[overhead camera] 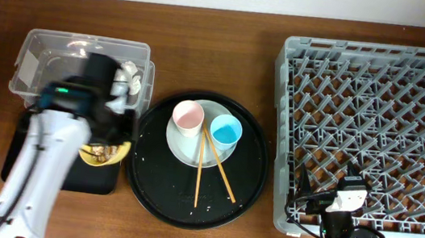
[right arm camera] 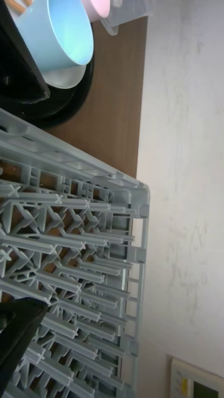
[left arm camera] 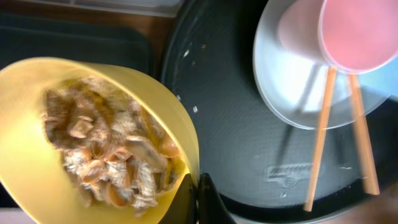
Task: Sort waste into correct bins and load items into the dishwasher rack
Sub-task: 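Tip the yellow bowl over the black tray to dump the scraps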
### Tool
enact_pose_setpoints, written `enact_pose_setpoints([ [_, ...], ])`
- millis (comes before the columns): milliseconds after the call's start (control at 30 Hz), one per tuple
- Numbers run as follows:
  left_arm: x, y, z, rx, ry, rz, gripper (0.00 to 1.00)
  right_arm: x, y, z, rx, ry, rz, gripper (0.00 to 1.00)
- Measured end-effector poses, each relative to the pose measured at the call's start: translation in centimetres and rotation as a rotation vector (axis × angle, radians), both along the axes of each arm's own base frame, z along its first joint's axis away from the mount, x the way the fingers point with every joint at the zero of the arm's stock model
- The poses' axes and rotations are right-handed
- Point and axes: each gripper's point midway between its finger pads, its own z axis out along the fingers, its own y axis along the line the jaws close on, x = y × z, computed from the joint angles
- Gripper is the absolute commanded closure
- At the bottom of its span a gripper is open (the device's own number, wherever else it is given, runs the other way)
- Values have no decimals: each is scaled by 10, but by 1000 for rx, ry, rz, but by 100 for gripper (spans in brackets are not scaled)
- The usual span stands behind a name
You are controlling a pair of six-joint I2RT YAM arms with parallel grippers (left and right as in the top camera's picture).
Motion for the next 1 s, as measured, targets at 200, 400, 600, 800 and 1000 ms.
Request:
enact_pose_setpoints([
  [200, 28, 65, 21, -279, -167, 155, 100, 0, 0, 0, 0, 0, 0, 1],
  [400, 35, 122, 39, -589, -463, 263, 99, 0, 0, 0, 0, 0, 0, 2],
  [600, 13, 139, 16, -798, -631, 344, 100, 0, 0, 0, 0, 0, 0, 2],
  [800, 9, 132, 35, -933, -704, 321, 100, 0, 0, 0, 0, 0, 0, 2],
  [1000, 4, 126, 38, -977, -699, 320, 100, 0, 0, 0, 0, 0, 0, 2],
])
